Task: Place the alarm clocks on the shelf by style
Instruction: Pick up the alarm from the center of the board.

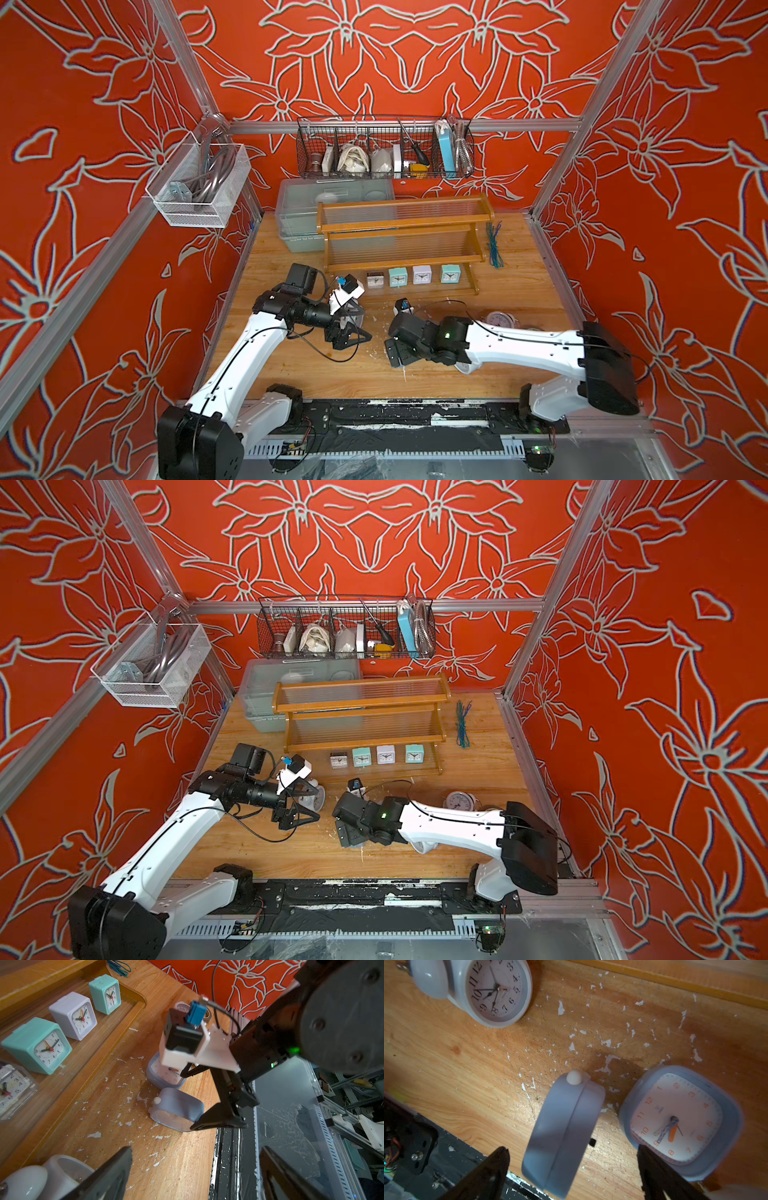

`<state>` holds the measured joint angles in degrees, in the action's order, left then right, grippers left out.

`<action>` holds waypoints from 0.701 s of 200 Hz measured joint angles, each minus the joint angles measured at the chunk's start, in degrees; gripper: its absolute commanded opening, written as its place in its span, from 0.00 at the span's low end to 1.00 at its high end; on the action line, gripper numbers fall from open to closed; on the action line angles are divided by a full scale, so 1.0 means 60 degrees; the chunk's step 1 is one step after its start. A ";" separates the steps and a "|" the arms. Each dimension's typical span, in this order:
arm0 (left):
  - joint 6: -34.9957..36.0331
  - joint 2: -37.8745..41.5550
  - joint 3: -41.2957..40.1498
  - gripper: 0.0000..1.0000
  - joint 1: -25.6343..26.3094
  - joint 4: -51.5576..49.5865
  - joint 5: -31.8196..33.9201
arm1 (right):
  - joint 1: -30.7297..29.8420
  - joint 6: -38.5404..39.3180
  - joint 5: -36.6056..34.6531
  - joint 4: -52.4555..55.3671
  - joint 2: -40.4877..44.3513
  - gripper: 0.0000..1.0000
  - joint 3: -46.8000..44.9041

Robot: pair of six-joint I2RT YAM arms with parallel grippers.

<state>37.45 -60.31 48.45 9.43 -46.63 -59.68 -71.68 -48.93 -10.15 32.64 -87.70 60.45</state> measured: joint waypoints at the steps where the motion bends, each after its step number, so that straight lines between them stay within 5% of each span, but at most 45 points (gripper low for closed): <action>1: -0.0004 0.0000 -0.0004 0.95 0.0000 0.0007 0.0000 | -0.0004 0.0011 -0.0011 -0.0004 -0.0022 0.92 0.0007; 140: -0.0066 0.0098 -0.0277 0.95 0.0000 0.0142 0.0117 | -0.0055 0.0423 -0.0739 -0.0291 -0.0590 0.35 0.0102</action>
<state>37.06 -59.72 46.78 9.43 -45.78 -58.98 -72.01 -46.39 -14.59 30.89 -91.24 61.06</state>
